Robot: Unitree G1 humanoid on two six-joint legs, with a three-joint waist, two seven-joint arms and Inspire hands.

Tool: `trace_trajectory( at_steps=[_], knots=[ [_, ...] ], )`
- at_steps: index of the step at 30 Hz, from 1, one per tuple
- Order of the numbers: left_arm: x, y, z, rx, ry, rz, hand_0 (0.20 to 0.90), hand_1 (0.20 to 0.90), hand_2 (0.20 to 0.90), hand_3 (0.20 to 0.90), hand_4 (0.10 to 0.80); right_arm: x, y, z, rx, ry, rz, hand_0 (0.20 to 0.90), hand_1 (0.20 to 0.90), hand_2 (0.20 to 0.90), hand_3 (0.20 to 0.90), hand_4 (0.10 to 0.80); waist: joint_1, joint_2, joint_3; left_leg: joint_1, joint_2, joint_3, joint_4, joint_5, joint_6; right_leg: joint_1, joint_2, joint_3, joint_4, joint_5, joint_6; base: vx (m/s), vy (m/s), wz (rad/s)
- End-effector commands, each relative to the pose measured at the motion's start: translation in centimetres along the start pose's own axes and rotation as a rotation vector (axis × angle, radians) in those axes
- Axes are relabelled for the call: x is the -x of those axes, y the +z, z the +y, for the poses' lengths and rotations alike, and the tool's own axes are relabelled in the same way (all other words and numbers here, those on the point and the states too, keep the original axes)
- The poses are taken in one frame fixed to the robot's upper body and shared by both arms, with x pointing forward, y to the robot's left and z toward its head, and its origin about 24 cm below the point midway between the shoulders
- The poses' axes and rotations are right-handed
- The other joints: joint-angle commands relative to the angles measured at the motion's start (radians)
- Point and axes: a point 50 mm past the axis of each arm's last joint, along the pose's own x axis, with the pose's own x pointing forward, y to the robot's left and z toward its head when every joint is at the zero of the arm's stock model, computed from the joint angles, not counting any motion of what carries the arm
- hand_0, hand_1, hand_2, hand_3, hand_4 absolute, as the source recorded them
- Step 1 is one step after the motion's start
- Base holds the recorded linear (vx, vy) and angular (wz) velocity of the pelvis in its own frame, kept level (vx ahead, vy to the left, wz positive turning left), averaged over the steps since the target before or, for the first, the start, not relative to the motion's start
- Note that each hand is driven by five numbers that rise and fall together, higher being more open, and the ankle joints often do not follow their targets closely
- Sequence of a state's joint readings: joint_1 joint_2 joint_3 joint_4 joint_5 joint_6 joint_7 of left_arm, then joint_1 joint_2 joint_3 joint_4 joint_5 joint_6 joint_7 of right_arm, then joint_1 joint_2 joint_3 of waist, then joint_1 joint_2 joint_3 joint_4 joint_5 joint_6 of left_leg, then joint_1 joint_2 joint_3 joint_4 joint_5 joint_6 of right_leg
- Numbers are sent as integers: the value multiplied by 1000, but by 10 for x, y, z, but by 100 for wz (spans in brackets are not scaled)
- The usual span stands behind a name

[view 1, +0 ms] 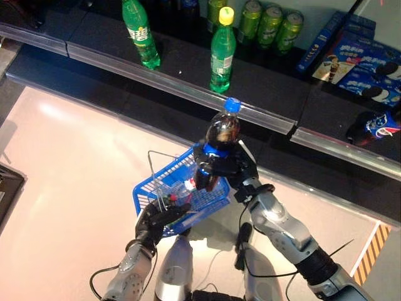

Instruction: Pick up the drink and place into the basket.

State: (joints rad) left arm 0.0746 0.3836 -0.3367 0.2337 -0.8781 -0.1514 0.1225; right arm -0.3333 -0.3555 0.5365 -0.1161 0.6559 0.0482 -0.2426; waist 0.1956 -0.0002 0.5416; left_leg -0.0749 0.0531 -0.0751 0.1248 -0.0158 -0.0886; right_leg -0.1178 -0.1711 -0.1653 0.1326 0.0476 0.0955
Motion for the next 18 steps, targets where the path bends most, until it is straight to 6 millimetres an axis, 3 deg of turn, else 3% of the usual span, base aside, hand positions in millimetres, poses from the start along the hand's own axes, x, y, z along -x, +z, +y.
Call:
trace_trajectory(
  at_steps=[1, 7, 14, 18],
  knots=[
    [23, 93, -75, -37, -487, -481, 300, 300, 300, 200, 100, -13, 61, 42, -31, 158, -332, 300, 300, 300, 200, 100, 18, 19, -118, -47, -69, -33, 124, 4, 68, 108, -8, -27, 66, -67, -55, 18, -13, 25],
    [37, 108, -105, -27, -736, -518, 300, 300, 300, 200, 100, -25, 42, 44, -124, 119, -263, 300, 300, 300, 200, 100, 50, 26, -105, -55, -86, -62, 143, -2, 72, 116, -20, -46, 70, -66, -53, 15, -7, 11],
    [48, 111, -120, -41, -931, -504, 300, 300, 300, 200, 100, -28, 29, 48, -117, 87, -221, 300, 300, 300, 200, 100, 67, 28, -113, -56, -95, -77, 149, -7, 75, 123, -30, -53, 65, -63, -46, 36, 10, 17],
    [57, 115, -133, -34, -1073, -507, 300, 300, 300, 200, 100, -31, 11, 47, -98, 58, -172, 300, 300, 300, 200, 100, 78, 30, -122, -57, -98, -83, 152, -9, 73, 129, -39, -60, 60, -61, -42, 45, 22, 8]
  ],
)
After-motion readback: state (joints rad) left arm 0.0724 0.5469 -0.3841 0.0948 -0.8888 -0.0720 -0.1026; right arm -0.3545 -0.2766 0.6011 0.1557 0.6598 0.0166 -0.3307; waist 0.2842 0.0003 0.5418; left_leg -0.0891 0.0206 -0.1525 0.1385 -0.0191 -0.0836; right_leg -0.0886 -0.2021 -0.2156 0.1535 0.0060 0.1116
